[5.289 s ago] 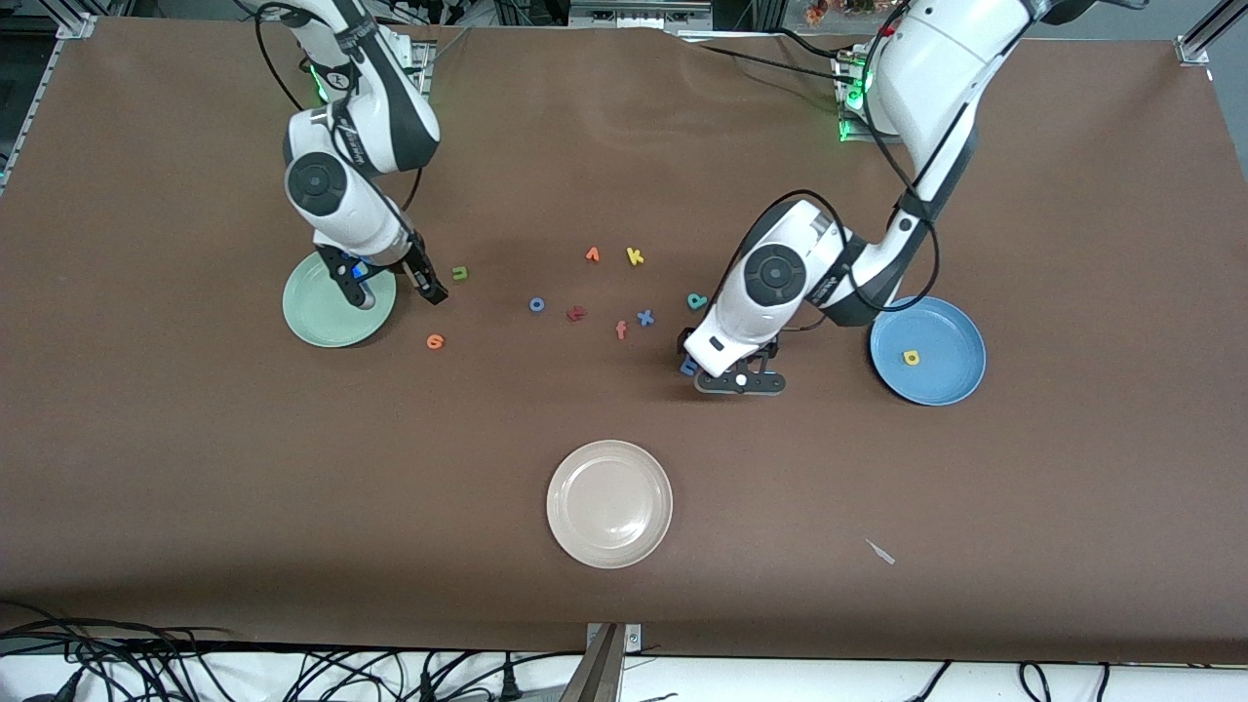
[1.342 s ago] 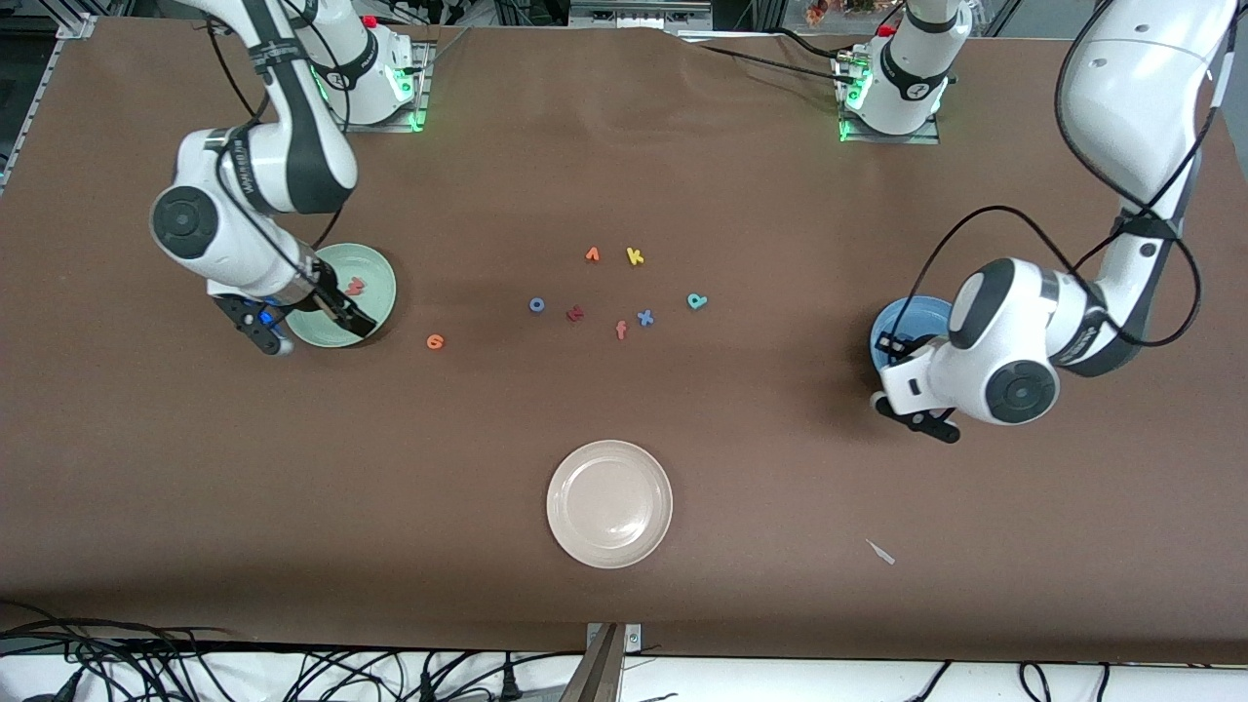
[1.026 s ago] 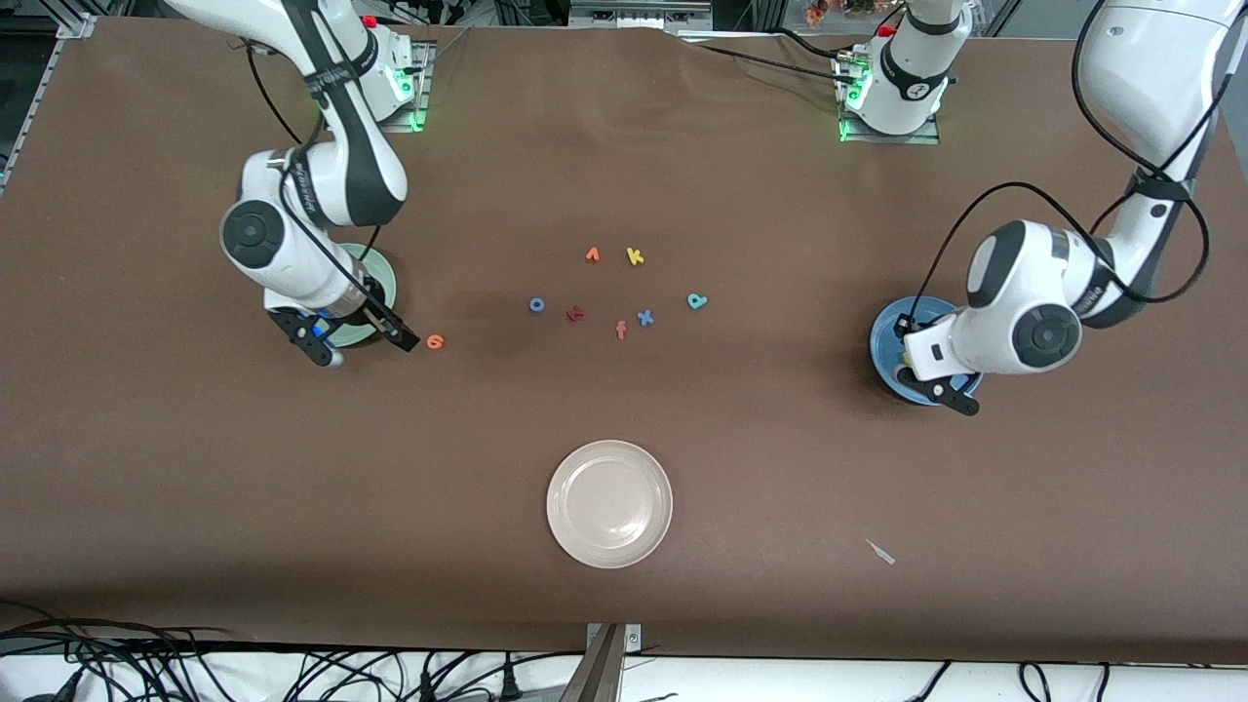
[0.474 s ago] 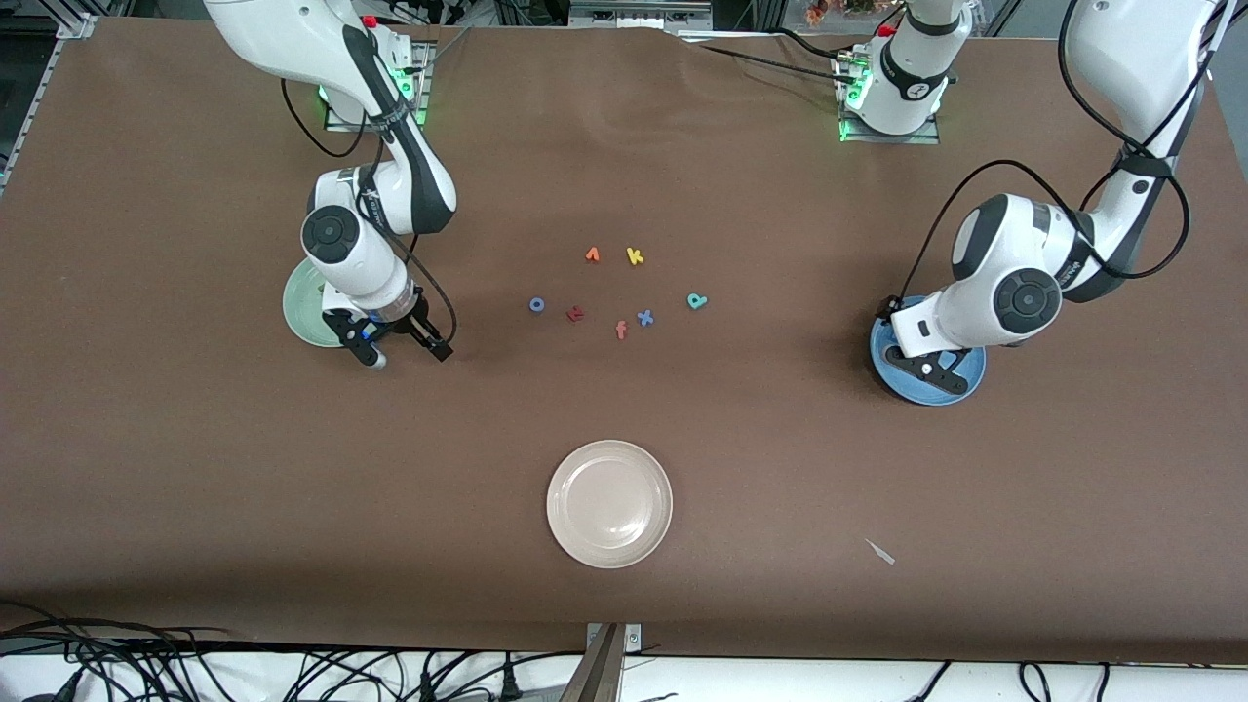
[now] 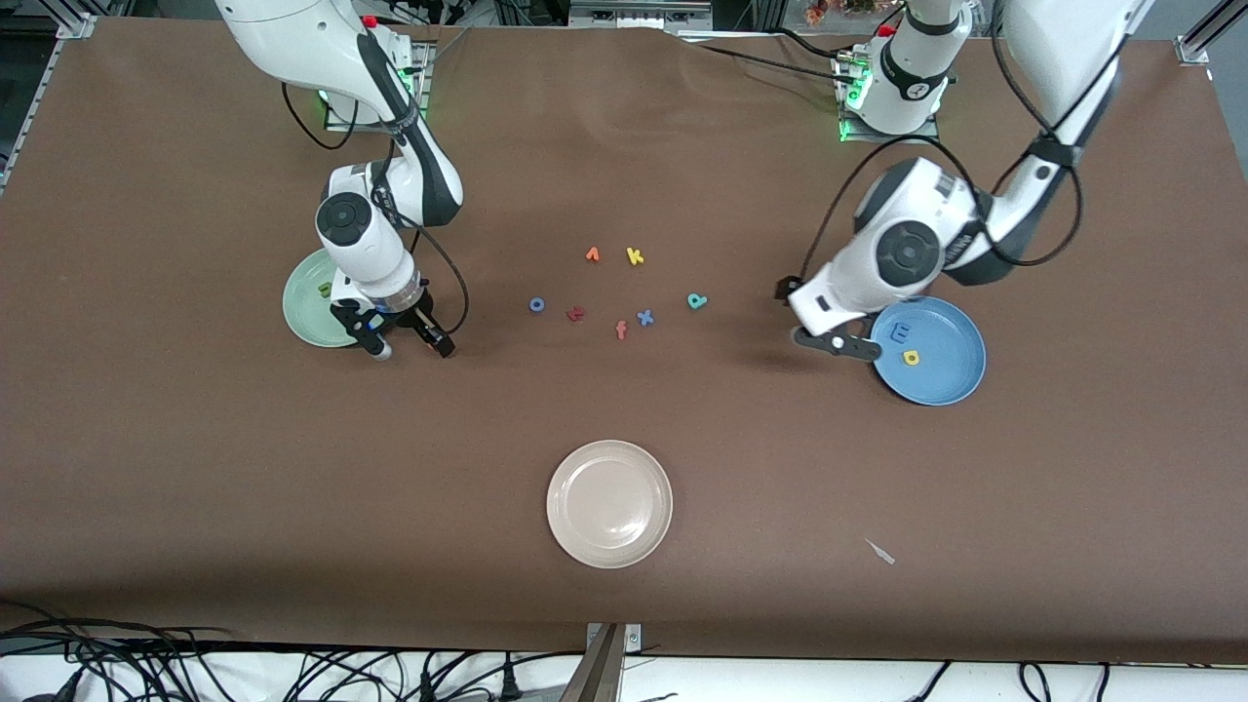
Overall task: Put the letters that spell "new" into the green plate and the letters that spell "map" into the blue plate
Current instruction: 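Grasp the orange e with the right gripper while the left gripper reaches teal p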
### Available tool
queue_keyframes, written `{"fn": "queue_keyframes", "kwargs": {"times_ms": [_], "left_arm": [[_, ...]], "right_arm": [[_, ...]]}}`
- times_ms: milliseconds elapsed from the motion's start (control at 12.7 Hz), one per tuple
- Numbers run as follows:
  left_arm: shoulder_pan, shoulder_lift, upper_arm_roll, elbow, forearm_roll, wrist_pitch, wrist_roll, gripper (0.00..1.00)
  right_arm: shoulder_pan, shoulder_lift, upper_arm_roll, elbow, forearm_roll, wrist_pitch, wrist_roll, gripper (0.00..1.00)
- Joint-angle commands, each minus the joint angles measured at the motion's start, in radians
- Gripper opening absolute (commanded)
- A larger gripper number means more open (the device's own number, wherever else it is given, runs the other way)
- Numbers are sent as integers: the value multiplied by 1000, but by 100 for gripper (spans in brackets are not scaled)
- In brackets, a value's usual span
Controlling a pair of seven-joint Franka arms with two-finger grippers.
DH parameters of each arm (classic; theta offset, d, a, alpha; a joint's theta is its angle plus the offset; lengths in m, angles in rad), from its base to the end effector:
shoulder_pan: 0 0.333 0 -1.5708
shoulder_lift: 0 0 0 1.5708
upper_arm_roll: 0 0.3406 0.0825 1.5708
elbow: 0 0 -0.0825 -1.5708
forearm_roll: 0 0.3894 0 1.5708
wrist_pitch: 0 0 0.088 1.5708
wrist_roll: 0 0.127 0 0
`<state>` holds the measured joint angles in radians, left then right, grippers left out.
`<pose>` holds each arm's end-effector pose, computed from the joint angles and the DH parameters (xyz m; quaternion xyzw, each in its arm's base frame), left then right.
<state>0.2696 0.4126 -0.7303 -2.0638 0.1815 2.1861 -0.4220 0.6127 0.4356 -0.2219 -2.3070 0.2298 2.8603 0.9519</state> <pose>0.5224 -0.2413 0.2656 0.9916 -0.0693 -0.1063 0.0246 0.5134 0.1949 0.1708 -0.9280 0.3661 -0.0575 0.0371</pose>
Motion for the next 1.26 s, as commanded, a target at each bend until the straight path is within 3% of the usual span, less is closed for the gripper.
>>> {"fn": "queue_keyframes", "kwargs": {"times_ms": [0,237,553,868,1026,1184], "left_arm": [[-93,61,-8,-1,-5,111,-225,100],[-180,133,11,10,48,216,-516,100],[-271,231,51,53,272,253,-832,100],[-328,279,83,105,294,250,-903,100],[-357,281,106,103,294,250,-905,94],[-368,281,112,103,294,248,-905,85]], "right_arm": [[10,-3,2,-9,16,21,13,39],[10,-9,1,-12,17,14,8,17],[9,-106,-37,1,16,-126,-12,16],[9,-216,-132,12,14,-316,-151,16],[9,-238,-192,9,14,-453,-250,16],[9,-236,-247,-23,14,-481,-341,17]]}}
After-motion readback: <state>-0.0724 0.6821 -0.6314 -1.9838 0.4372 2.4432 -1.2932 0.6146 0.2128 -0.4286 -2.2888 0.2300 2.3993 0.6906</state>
